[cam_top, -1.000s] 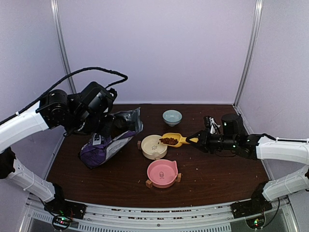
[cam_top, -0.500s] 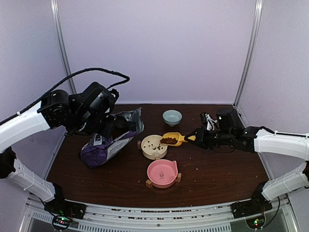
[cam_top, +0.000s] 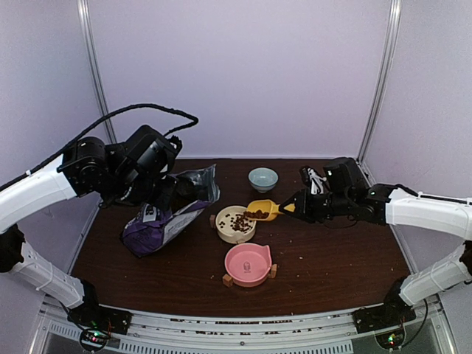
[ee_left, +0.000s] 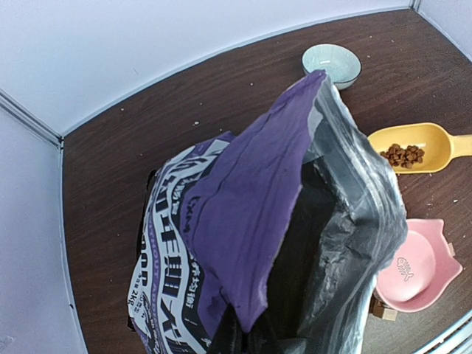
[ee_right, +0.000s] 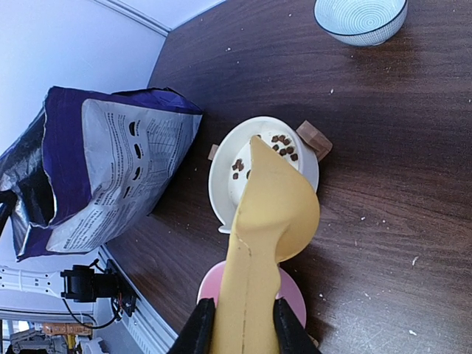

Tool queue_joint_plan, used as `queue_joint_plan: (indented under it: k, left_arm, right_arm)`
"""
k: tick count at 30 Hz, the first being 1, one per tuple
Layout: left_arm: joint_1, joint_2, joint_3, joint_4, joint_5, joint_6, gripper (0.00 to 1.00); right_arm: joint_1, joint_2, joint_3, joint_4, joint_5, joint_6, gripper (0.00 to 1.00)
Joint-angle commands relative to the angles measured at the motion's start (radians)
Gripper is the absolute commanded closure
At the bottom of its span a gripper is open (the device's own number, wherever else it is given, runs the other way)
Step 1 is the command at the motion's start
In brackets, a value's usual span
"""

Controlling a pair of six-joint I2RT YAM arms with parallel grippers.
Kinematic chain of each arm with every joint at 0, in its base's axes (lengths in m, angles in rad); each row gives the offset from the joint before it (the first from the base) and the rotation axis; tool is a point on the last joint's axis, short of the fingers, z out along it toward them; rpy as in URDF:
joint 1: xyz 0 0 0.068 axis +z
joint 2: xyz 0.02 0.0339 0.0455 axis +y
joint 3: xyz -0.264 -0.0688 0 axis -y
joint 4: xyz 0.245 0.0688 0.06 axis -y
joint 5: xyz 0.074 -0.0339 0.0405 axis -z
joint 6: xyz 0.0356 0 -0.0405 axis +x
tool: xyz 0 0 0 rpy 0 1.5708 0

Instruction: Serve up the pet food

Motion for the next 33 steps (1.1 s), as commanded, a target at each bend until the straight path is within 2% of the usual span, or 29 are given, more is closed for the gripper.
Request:
queue_joint_plan:
  k: [1, 9, 22, 29, 33]
  left_arm:
    - [0.007, -0.001, 0.020, 0.101, -0.012, 0.017, 1.00]
    - [0.007, -0.010, 0.004, 0.120, -0.005, 0.019, 1.00]
    - [0.007, -0.008, 0.009, 0.122, 0.007, 0.021, 1.00]
    - [0.007, -0.011, 0.007, 0.124, 0.008, 0.019, 1.00]
    - [0.007, -0.021, -0.006, 0.139, 0.017, 0.024, 1.00]
  right_arm:
    - [0.016, 0.014, 0.053, -0.031, 0.038, -0.047, 0.87]
    - [0.057, 0.045, 0.130, -0.124, 0.099, -0.119, 0.87]
    - [0.160, 0.114, 0.287, -0.313, 0.281, -0.298, 0.87]
    - [0.184, 0.101, 0.306, -0.320, 0.329, -0.352, 0.87]
    - [0.184, 0.042, 0.282, -0.301, 0.345, -0.337, 0.87]
